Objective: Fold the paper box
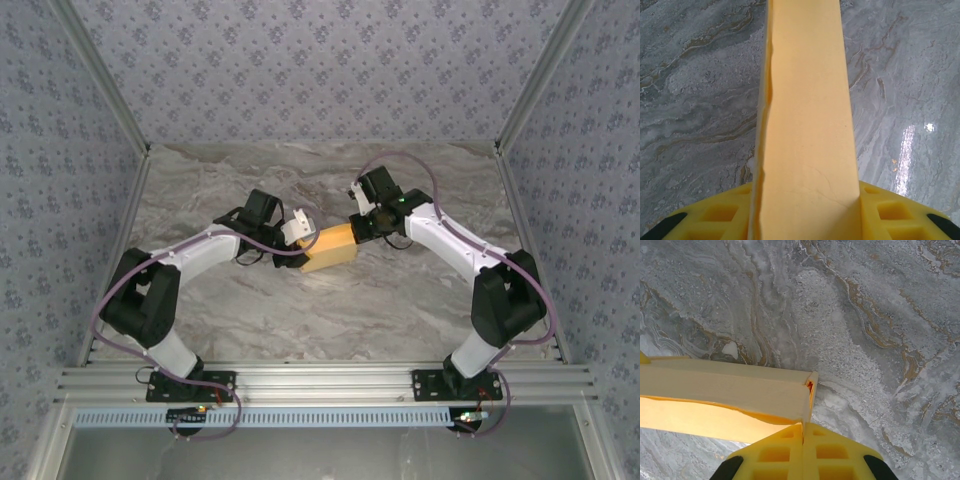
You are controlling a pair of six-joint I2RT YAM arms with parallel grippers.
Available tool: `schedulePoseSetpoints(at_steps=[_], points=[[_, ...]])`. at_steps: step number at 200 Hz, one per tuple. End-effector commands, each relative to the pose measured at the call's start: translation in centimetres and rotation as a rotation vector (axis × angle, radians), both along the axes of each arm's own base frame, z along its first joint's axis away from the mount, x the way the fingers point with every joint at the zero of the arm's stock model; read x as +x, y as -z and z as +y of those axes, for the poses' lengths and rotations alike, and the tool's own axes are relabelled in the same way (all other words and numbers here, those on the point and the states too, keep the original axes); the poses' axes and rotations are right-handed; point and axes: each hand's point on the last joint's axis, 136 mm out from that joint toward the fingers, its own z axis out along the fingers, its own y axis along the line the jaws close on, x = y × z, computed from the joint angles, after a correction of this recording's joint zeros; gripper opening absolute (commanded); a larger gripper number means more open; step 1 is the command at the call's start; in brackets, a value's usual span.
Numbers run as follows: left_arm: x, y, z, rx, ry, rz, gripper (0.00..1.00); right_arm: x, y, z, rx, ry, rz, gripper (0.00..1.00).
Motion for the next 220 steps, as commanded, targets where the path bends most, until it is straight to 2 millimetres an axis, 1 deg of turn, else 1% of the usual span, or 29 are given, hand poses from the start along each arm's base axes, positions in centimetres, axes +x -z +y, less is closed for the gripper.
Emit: schedulePoseSetpoints(at_steps=[1, 29, 37, 82, 100, 151, 153, 155, 179, 200, 220], points=[[0.5, 1.3, 0.9, 0.067, -0.044, 0.027, 0.35, -0.3, -0.1, 0.7, 0.041, 0.009, 0.008, 0.03], [0.5, 1.3, 0.8, 0.066, -0.047, 0.029, 0.35, -0.8, 0.7, 0.2, 0.028, 0.020, 0.026, 0.03], [0.5, 1.3, 0.8, 0.067, -0.048, 0.031, 0.35, -0.4, 0.6, 0.4, 0.039, 0.022, 0.007, 0.03], [0.5, 1.3, 0.9, 0.072, -0.051, 0.031, 0.36, -0.8, 1.5, -0.3, 0.006, 0.016, -0.001, 0.02], [0.5, 1.3, 1.0, 0.074, -0.052, 0.031, 0.36, -0.8, 1.3, -0.5, -0.008, 0.011, -0.019, 0.02], [0.7, 1.3, 1.0, 0.072, -0.058, 0.037, 0.36, -0.7, 0.5, -0.5, -0.032, -0.031, -0.068, 0.02], [0.7, 1.4, 1.0, 0.072, -0.059, 0.040, 0.36, -1.2, 1.4, -0.8, -0.046, -0.032, -0.048, 0.02], [0.7, 1.4, 1.0, 0.071, -0.058, 0.040, 0.36, -1.4, 1.7, -0.8, -0.049, -0.036, -0.044, 0.02], [0.7, 1.3, 1.0, 0.070, -0.066, 0.046, 0.36, -1.6, 2.2, -1.0, -0.061, -0.033, -0.048, 0.02], [0.8, 1.1, 1.0, 0.064, -0.071, 0.049, 0.38, -1.8, 2.1, -1.1, -0.059, -0.027, -0.063, 0.01], [0.9, 0.7, 0.8, 0.054, -0.072, 0.048, 0.41, -1.8, 1.5, -1.1, -0.052, -0.023, -0.079, 0.01]])
